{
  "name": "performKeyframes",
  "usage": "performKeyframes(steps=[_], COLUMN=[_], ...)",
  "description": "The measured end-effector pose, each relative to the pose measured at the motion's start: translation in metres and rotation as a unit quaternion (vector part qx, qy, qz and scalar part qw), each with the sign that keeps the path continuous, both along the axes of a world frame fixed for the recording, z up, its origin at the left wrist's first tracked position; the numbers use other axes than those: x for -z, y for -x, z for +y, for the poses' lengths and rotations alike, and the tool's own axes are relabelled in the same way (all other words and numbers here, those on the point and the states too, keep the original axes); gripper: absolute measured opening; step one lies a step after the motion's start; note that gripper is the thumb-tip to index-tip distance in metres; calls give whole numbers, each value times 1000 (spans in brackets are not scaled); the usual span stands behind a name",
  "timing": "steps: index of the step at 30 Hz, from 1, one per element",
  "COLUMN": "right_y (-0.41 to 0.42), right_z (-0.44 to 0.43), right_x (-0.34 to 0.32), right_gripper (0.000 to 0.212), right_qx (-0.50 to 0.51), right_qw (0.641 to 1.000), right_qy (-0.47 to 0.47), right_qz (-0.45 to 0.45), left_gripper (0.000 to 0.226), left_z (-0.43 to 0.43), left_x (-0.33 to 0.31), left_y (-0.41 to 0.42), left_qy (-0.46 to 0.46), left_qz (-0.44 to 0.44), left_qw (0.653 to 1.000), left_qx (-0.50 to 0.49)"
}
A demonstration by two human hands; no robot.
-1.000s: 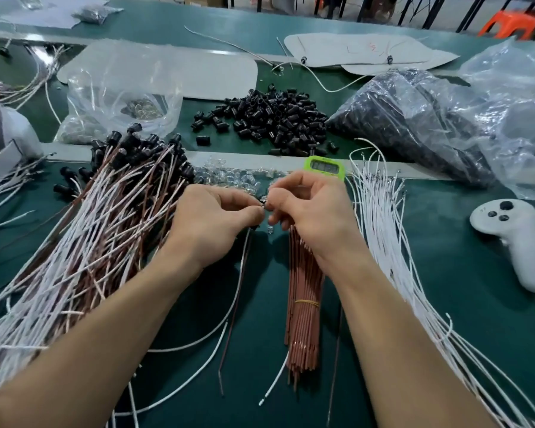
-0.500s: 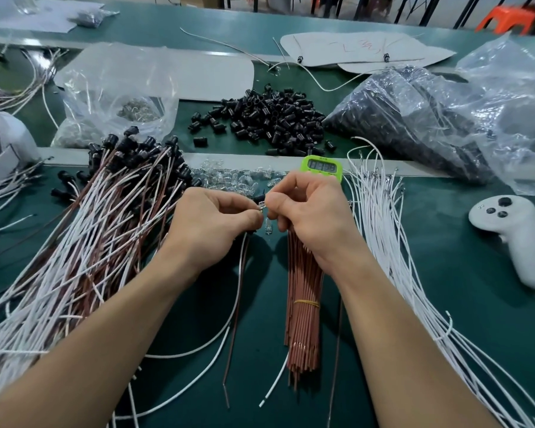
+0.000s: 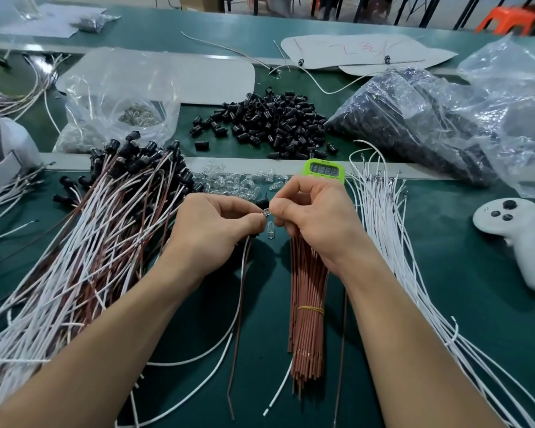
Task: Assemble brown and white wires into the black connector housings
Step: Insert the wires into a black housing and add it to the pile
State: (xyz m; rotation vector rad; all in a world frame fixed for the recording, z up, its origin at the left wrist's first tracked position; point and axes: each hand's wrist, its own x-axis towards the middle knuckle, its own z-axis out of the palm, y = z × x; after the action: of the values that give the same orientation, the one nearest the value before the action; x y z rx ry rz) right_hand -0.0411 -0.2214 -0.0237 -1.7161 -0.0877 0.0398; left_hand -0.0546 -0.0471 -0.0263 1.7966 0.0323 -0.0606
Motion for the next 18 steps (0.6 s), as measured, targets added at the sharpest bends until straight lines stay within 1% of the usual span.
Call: performKeyframes(steps=[7, 11, 18], right_y=[0, 1, 4], right_z=[-2, -3, 0], right_x=[-3, -4, -8], right_gripper=[14, 14, 20], right_qx=[-4, -4, -13], right_qw=[1000, 999, 988], right_qy=[10, 33, 141], right_qz=[-4, -19, -64], left_gripper=[10, 16, 25], left_z=[-1, -2, -2], left_x=[-1, -2, -1], left_y=[1, 3, 5], left_qy=[-23, -41, -88], left_qz=[-15, -40, -62], left_qw=[1000, 998, 994], left_qx=[-4, -1, -12])
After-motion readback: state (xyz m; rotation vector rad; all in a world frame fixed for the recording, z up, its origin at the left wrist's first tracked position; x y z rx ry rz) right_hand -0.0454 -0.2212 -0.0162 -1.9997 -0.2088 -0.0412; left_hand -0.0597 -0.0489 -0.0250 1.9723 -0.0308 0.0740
